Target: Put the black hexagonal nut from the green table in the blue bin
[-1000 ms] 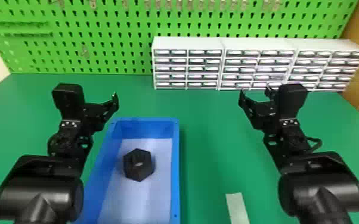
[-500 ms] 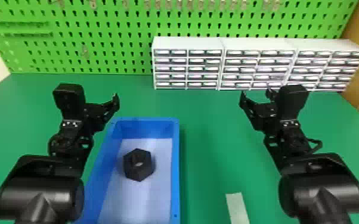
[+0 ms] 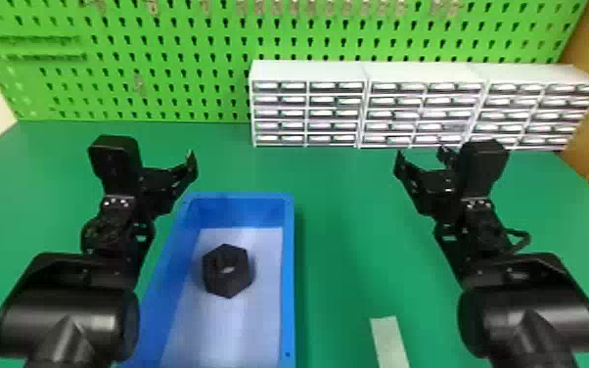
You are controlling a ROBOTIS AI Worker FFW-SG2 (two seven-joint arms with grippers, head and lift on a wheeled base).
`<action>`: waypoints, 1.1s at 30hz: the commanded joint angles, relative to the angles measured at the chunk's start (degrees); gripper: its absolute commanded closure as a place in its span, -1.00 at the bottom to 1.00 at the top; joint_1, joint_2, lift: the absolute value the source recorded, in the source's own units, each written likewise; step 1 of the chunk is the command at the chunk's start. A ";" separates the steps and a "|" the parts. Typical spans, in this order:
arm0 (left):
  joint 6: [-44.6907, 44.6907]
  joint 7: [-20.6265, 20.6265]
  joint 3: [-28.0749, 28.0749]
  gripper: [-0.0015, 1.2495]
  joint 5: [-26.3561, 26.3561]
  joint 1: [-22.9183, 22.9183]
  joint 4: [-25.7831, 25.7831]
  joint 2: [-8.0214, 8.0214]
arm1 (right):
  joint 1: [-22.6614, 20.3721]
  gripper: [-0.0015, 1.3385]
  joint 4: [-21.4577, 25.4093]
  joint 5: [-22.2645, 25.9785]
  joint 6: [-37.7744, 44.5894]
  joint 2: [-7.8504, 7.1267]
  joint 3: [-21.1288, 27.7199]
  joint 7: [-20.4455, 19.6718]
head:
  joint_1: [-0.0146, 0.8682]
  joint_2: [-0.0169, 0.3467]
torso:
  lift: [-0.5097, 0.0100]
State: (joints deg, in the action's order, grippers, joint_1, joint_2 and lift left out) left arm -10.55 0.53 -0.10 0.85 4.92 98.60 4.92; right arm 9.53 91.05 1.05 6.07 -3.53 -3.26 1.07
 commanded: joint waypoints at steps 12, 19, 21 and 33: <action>0.00 0.00 -0.07 -0.60 -0.24 0.00 -0.08 0.00 | -0.30 -0.24 0.00 0.00 -0.09 0.19 0.18 0.07 | 0.59 -0.63 | 0.59; 0.00 0.00 -0.07 -0.60 -0.24 0.09 -0.08 0.00 | -0.39 -0.24 0.00 0.00 -0.09 0.27 0.18 -0.02 | 0.59 -0.63 | 0.59; 0.00 0.00 -0.07 -0.60 -0.24 0.18 -0.08 0.00 | -0.39 -0.24 0.00 0.00 -0.09 0.27 0.09 -0.02 | 0.59 -0.63 | 0.59; 0.00 0.00 0.28 -0.60 -0.33 0.00 -0.08 0.00 | -0.30 -0.24 -0.35 -0.09 -0.09 0.19 -0.08 -0.02 | 0.59 -0.63 | 0.59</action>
State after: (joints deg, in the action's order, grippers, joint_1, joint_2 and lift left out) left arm -10.55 0.53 -0.01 0.60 5.01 98.52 4.92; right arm 9.22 90.84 0.97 5.98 -3.26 -3.25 1.07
